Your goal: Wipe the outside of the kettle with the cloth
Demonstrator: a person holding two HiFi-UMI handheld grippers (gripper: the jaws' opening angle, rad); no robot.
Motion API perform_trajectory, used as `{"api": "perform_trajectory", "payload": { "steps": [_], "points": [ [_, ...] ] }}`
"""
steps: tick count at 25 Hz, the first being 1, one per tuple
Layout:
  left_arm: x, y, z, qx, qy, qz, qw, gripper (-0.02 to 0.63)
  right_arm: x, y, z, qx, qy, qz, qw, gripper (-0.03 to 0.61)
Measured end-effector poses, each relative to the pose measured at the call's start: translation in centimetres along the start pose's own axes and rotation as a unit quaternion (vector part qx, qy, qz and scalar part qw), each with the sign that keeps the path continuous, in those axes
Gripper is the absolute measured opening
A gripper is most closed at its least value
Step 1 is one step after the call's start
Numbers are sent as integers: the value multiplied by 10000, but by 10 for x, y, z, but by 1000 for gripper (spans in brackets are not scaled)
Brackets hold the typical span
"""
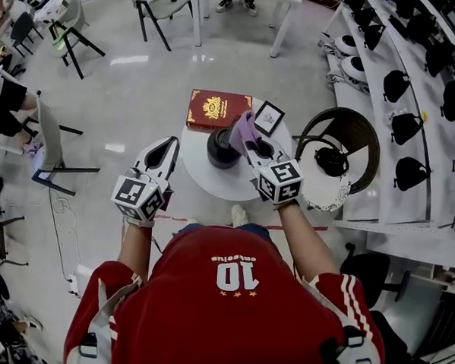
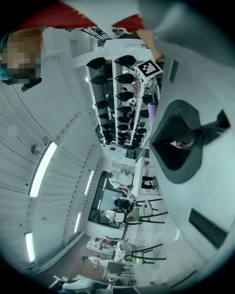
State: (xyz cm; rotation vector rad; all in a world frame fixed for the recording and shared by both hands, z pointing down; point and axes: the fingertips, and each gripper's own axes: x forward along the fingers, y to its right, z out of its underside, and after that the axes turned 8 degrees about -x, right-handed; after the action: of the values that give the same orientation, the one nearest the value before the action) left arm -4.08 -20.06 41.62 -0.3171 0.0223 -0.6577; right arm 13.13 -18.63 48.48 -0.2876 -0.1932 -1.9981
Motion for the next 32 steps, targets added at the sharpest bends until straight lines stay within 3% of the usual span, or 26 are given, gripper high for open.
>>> {"api": "perform_trajectory", "payload": {
  "steps": [16,22,32],
  "points": [
    [64,34,11,142,-42,-406,9991,8,-1,101,68,-36,-333,-34,9994,49],
    [67,38,17,180,-117,-799,9966,8,21,106,103,-309,-590,-573,9961,48],
    [49,33,35,79,-132,-1508,9884,8,63,97,177,-515,-1179,-1458,9809,46]
  ]
}}
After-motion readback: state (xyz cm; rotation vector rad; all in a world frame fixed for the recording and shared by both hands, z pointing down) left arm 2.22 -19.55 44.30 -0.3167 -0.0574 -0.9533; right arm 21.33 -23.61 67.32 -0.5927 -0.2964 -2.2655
